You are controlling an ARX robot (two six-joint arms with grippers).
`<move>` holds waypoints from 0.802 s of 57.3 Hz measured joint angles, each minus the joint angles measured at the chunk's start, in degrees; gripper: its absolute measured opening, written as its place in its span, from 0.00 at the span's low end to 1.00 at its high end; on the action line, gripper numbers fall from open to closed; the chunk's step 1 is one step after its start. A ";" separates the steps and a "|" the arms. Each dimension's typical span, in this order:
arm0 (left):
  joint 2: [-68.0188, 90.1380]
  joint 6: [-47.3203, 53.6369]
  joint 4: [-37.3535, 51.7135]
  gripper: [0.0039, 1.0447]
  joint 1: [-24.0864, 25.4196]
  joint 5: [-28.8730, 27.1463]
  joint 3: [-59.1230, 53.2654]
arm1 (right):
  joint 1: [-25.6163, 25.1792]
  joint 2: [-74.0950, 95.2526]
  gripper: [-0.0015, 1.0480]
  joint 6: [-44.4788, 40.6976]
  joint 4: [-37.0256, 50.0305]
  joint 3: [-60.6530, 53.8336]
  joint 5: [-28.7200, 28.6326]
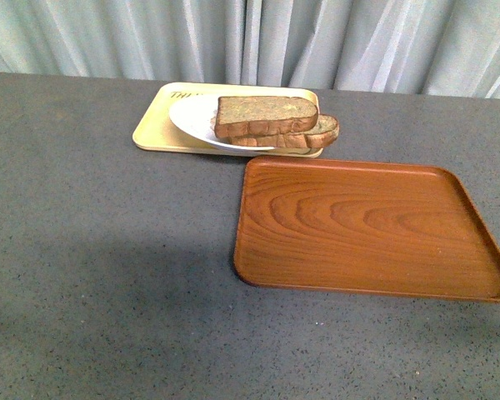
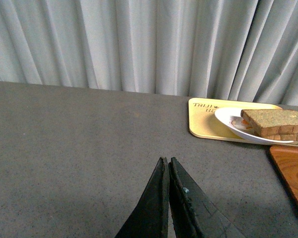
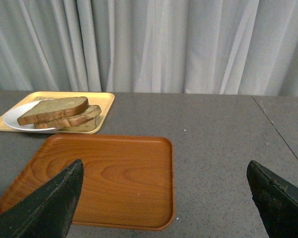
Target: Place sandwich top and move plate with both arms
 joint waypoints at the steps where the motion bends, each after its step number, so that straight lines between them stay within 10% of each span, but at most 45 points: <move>1: 0.00 0.02 0.02 0.01 0.00 0.00 0.00 | 0.00 -0.02 0.91 0.00 0.00 0.00 -0.02; 33: -0.04 0.02 0.02 0.93 0.00 0.00 0.00 | 0.00 -0.02 0.91 0.00 -0.02 0.00 0.02; 46: -0.04 0.13 0.02 0.92 0.00 0.00 0.00 | 0.00 -0.02 0.91 0.00 0.00 0.00 0.02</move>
